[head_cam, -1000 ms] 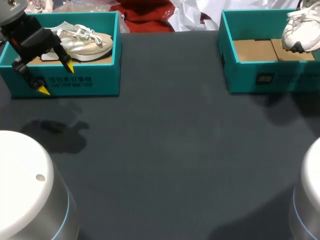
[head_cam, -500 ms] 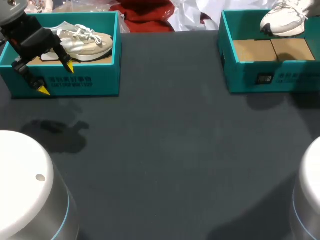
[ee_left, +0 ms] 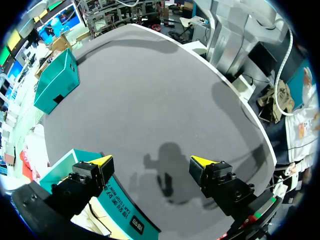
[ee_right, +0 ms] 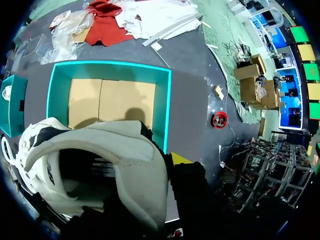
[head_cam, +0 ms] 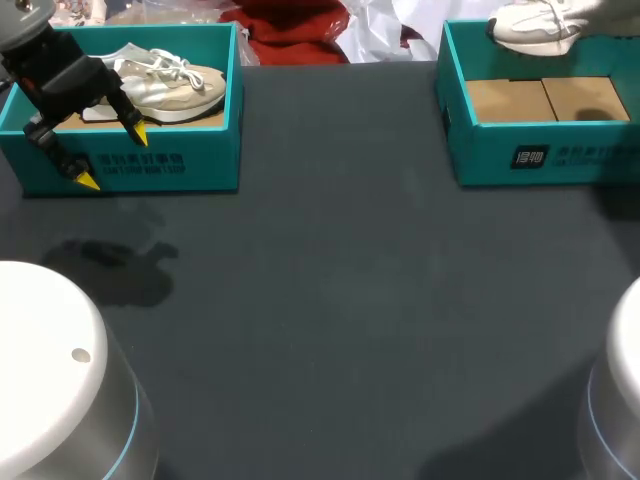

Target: Take the shoe out of the shoebox, open the shoe tongue, remove and reinsert the insole, then place the shoe into the shoebox

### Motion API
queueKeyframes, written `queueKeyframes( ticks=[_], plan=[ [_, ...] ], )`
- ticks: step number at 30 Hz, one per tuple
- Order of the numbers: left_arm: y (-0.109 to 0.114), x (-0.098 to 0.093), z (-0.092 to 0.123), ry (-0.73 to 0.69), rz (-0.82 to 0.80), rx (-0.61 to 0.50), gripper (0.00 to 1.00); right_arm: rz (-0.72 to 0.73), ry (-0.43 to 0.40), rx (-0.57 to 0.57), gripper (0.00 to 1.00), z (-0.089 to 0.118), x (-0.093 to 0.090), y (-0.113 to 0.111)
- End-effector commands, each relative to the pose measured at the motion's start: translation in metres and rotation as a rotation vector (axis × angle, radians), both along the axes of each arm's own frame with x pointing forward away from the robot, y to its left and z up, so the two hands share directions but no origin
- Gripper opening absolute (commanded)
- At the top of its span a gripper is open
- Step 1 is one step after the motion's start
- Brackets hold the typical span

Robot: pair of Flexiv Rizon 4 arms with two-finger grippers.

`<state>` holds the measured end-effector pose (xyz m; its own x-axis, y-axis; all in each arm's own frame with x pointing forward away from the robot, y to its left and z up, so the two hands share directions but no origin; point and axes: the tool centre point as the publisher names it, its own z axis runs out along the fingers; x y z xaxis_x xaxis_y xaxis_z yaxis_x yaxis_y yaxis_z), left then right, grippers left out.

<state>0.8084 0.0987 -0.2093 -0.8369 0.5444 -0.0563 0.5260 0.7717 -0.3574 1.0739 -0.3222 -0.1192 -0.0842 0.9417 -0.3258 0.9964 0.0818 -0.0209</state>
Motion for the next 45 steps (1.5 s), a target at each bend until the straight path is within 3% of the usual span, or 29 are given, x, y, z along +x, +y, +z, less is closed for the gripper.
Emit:
queueKeyframes(
  ticks=[1, 6, 9, 16, 24, 39, 45],
  plan=[
    [0.0, 0.001, 0.0, 0.001, -0.001, 0.002, 1.0, 0.003, 0.004, 0.001, 0.0, 0.003, 0.001, 0.0],
    [0.0, 0.001, 0.0, 0.001, -0.001, 0.002, 1.0, -0.016, -0.006, -0.01, 0.0, 0.0, 0.002, -0.001],
    [0.0, 0.001, 0.0, 0.001, -0.001, 0.002, 1.0, -0.085, -0.106, 0.015, 0.0, -0.009, -0.002, -0.006],
    [0.0, 0.001, 0.0, 0.001, -0.001, 0.002, 1.0, -0.183, -0.162, 0.017, 0.0, -0.032, -0.011, -0.021],
    [0.0, 0.001, 0.0, 0.001, -0.001, 0.002, 1.0, -0.166, -0.252, -0.033, 0.0, -0.057, -0.019, -0.022],
    [0.0, 0.001, 0.0, 0.001, -0.001, 0.002, 1.0, -0.158, -0.245, -0.029, 0.0, -0.06, -0.019, -0.023],
    [0.0, 0.001, 0.0, 0.001, -0.001, 0.002, 1.0, -0.155, -0.249, 0.019, 0.0, -0.084, -0.018, -0.022]
  ],
)
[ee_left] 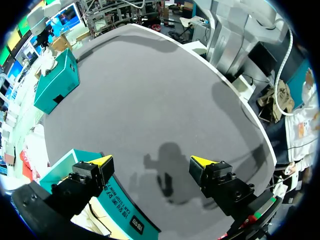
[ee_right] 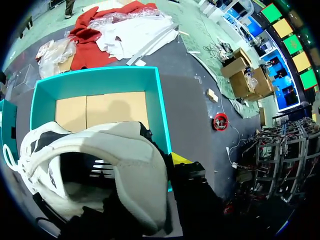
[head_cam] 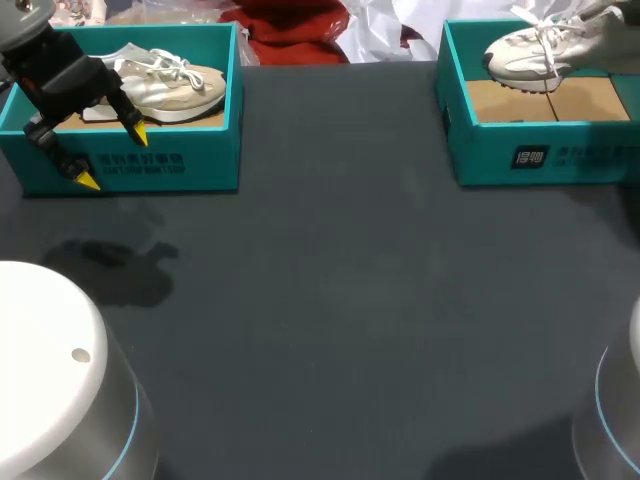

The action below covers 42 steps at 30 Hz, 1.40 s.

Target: Take the shoe out of the shoebox, open the shoe tongue, remove and reinsert the insole, then place the shoe into the shoebox

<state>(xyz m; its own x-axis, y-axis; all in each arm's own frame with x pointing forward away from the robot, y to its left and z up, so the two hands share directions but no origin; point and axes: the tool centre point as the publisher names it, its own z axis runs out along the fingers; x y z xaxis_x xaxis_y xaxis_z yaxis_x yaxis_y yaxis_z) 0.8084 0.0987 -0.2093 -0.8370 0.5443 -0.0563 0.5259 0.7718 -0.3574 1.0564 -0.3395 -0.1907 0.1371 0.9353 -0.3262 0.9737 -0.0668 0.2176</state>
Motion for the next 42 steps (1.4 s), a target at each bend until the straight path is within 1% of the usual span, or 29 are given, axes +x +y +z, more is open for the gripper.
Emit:
queueKeyframes(
  ticks=[1, 9, 14, 17, 19, 20, 21, 36, 42],
  plan=[
    [0.0, 0.001, 0.0, 0.001, -0.001, 0.002, 1.0, -0.003, -0.009, 0.032, 0.0, -0.014, -0.001, -0.005],
    [0.0, 0.001, 0.0, 0.001, -0.001, 0.002, 1.0, -0.016, 0.003, 0.073, 0.0, -0.031, -0.01, 0.005],
    [0.0, 0.001, 0.0, 0.001, -0.001, 0.002, 1.0, -0.024, 0.019, 0.036, 0.0, -0.043, -0.014, 0.013],
    [0.0, 0.001, 0.0, 0.001, -0.001, 0.002, 1.0, -0.023, 0.019, 0.036, 0.0, -0.052, -0.018, 0.017],
    [0.0, 0.001, 0.0, 0.001, -0.001, 0.002, 1.0, -0.044, 0.025, 0.015, 0.0, -0.059, -0.022, 0.017],
    [0.0, 0.001, 0.0, 0.001, -0.001, 0.002, 1.0, -0.062, 0.017, 0.027, 0.0, -0.062, -0.025, 0.015],
    [0.0, 0.001, 0.0, 0.001, -0.001, 0.002, 1.0, -0.091, 0.007, 0.035, 0.0, -0.063, -0.028, 0.012],
    [0.0, 0.001, 0.0, 0.001, -0.001, 0.002, 1.0, -0.091, 0.007, 0.035, 0.0, -0.063, -0.028, 0.012],
    [0.0, 0.001, 0.0, 0.001, -0.001, 0.002, 1.0, -0.115, -0.001, 0.072, 0.0, -0.071, -0.031, 0.002]
  ],
)
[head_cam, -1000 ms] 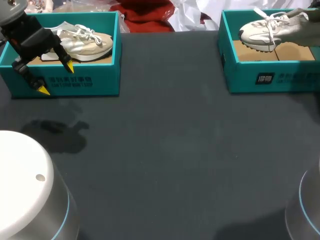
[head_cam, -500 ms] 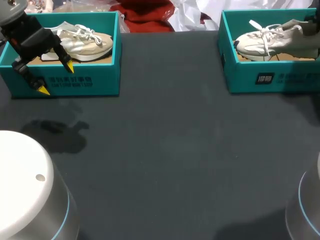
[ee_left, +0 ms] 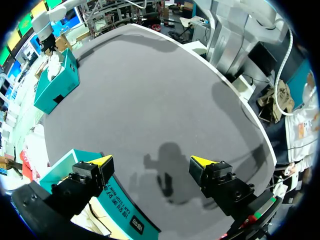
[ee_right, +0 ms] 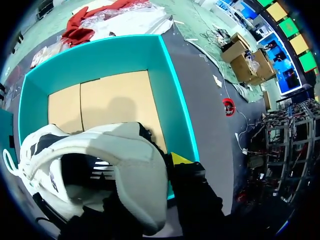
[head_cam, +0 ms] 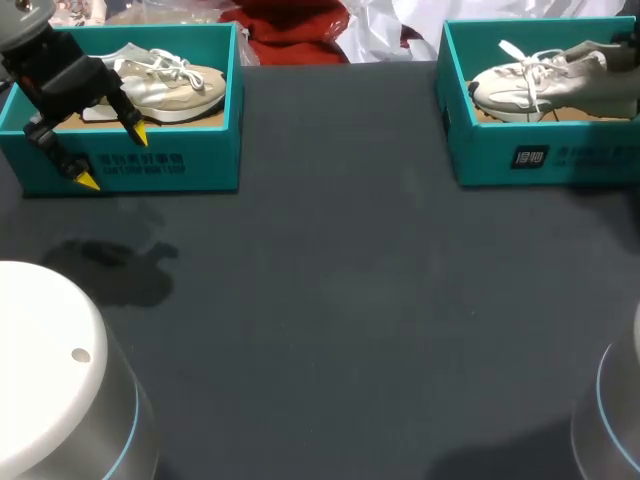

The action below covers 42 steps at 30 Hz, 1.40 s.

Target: Take the shoe out of the shoebox, open the shoe tongue, remove and reinsert the insole, then place the shoe into the shoebox

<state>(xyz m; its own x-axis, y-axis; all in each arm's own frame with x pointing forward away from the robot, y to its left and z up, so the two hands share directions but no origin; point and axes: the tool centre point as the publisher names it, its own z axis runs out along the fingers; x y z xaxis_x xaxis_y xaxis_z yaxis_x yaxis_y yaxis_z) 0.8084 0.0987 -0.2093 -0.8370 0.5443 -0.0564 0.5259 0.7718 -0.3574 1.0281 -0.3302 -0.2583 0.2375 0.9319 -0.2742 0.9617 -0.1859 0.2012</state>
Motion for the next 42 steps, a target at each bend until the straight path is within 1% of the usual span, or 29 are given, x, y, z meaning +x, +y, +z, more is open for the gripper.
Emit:
queueKeyframes(
  ticks=[1, 8, 12, 16, 21, 29, 42],
  plan=[
    [0.0, 0.001, 0.0, 0.001, -0.001, 0.002, 1.0, -0.007, -0.011, 0.014, 0.0, -0.005, -0.003, -0.01],
    [0.0, 0.001, 0.0, 0.001, -0.001, 0.002, 1.0, -0.003, -0.026, 0.009, 0.0, -0.018, -0.008, -0.023],
    [0.0, 0.001, 0.0, 0.001, -0.001, 0.002, 1.0, 0.024, -0.039, 0.001, 0.0, -0.025, -0.008, -0.021],
    [0.0, 0.001, 0.0, 0.001, -0.001, 0.002, 1.0, 0.036, -0.027, 0.002, 0.0, -0.036, -0.008, -0.02],
    [0.0, 0.001, 0.0, 0.001, -0.001, 0.002, 1.0, 0.043, -0.019, -0.001, 0.0, -0.047, -0.013, -0.019],
    [0.0, 0.001, 0.0, 0.001, -0.001, 0.002, 1.0, 0.042, 0.009, 0.028, 0.0, -0.067, -0.02, -0.014],
    [0.0, 0.001, 0.0, 0.001, -0.001, 0.002, 1.0, 0.056, 0.036, 0.04, 0.0, -0.087, -0.021, -0.007]
  ],
)
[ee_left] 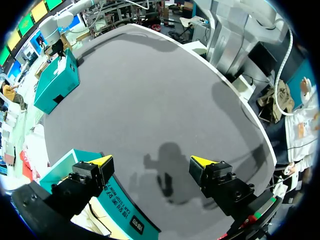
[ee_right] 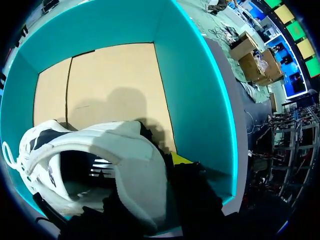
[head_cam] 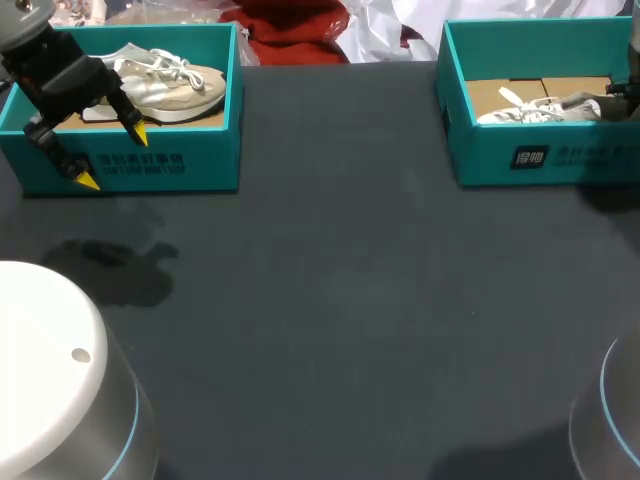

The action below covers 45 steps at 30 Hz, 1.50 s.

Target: Take the shoe out of the shoebox, open the shoe tongue, remove and reinsert the insole, then place the shoe into the shoebox

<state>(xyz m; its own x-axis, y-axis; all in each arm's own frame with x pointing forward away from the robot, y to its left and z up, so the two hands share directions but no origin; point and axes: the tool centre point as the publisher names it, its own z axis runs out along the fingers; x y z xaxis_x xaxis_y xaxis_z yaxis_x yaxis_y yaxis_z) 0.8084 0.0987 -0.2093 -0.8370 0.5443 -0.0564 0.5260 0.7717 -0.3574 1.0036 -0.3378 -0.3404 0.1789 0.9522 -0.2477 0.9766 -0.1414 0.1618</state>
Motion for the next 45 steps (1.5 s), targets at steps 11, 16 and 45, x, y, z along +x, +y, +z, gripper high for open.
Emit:
queueKeyframes(
  ticks=[11, 16, 45],
  plan=[
    [0.0, 0.001, 0.0, 0.001, -0.001, 0.002, 1.0, 0.011, 0.007, 0.025, 0.0, -0.029, 0.009, 0.001],
    [0.0, 0.001, 0.0, 0.001, -0.001, 0.002, 1.0, 0.01, 0.018, 0.03, 0.0, -0.036, 0.009, 0.001],
    [0.0, 0.001, 0.0, 0.001, -0.001, 0.002, 1.0, -0.024, 0.015, 0.018, 0.64, -0.009, 0.01, 0.004]
  ],
)
